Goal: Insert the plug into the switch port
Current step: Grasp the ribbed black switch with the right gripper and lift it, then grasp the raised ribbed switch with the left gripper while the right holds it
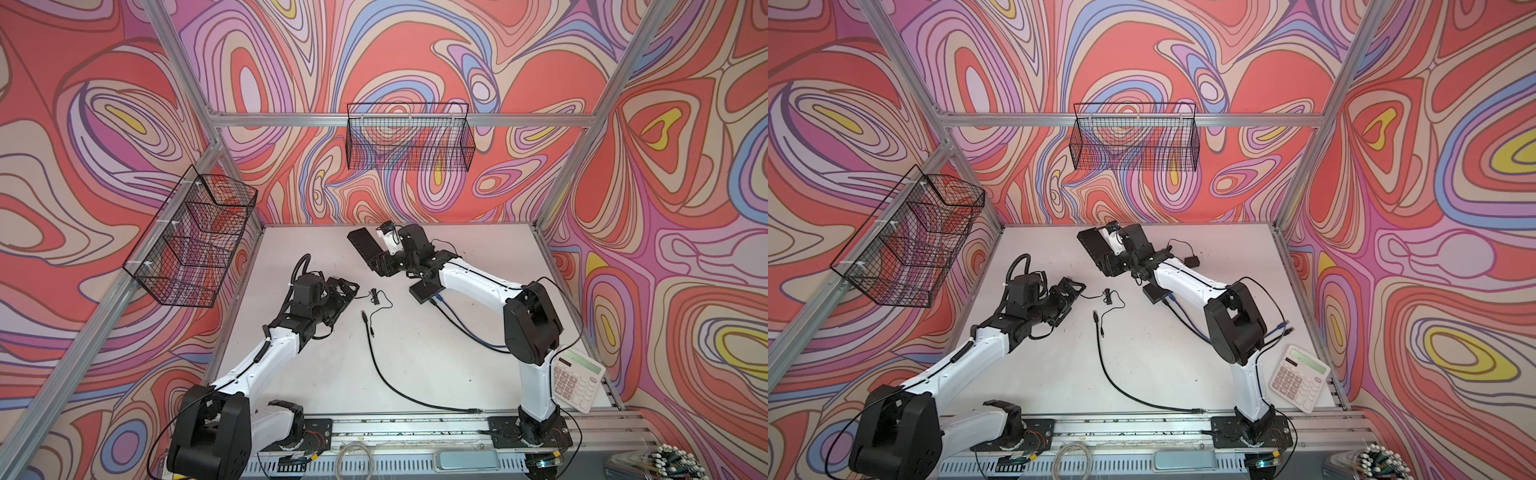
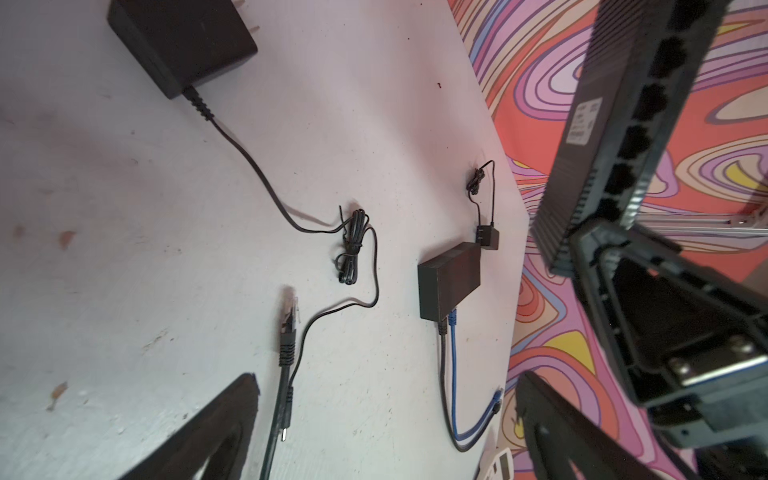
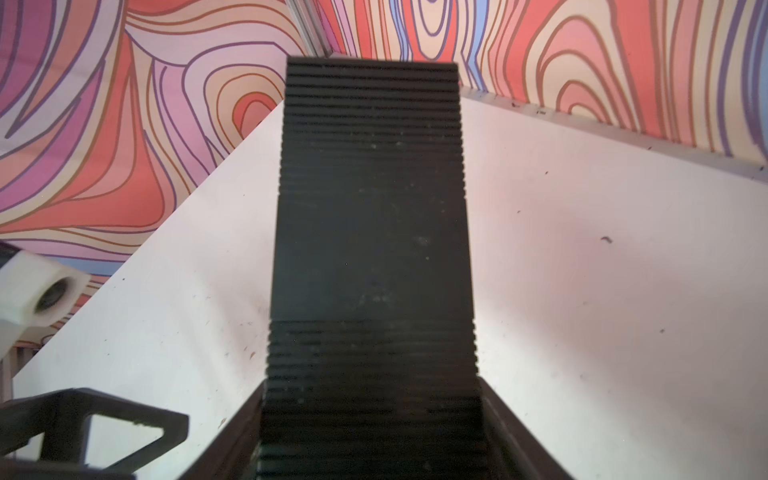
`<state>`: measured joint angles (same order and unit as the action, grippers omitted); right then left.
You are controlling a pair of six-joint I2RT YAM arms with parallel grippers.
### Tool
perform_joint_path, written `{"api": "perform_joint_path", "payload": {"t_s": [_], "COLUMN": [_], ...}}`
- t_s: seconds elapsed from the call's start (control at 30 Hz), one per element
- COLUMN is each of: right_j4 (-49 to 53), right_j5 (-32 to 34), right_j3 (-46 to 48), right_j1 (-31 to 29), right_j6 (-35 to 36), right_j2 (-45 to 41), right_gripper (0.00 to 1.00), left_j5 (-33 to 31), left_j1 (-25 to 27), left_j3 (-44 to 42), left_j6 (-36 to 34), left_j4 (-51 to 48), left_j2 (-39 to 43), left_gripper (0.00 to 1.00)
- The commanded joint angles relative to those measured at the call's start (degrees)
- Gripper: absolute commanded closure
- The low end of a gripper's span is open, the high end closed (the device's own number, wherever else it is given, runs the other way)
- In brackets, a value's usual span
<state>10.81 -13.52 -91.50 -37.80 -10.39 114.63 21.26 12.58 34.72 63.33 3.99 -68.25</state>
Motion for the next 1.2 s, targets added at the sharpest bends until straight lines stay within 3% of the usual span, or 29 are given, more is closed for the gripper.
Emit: {"api": "perform_joint_path", "payload": {"t_s": [0.0, 0.23, 0.63, 1.17], "right_j4": [-4.2, -7.7, -8.3, -7.7], "right_j5": [0.5, 0.2, 2.1, 2.2], "right_j3": [4.8, 11.9, 14.1, 13.4], "right_j1": [-2.0, -3.8, -9.4, -10.3], "right_j6": [-3.6, -6.5, -7.3, -7.5], "right_j2": [-3.6, -8.1, -8.7, -7.8], "right_gripper": [0.73, 0.73, 0.73, 0.72], "left_j5": [3.3, 4.4, 5.2, 7.7], "left_j1": [-0.4, -0.4, 0.0, 0.6], "left_j3": [-1.7, -4.1, -4.3, -4.0], "left_j6": [4.8, 5.6, 6.5, 6.1], "left_j4": [11.2, 13.8, 20.4, 21.7], "left_j2": [-0.3, -0.3, -6.3, -8.9], "left_gripper": [0.01, 0.01, 0.04, 0.25]}}
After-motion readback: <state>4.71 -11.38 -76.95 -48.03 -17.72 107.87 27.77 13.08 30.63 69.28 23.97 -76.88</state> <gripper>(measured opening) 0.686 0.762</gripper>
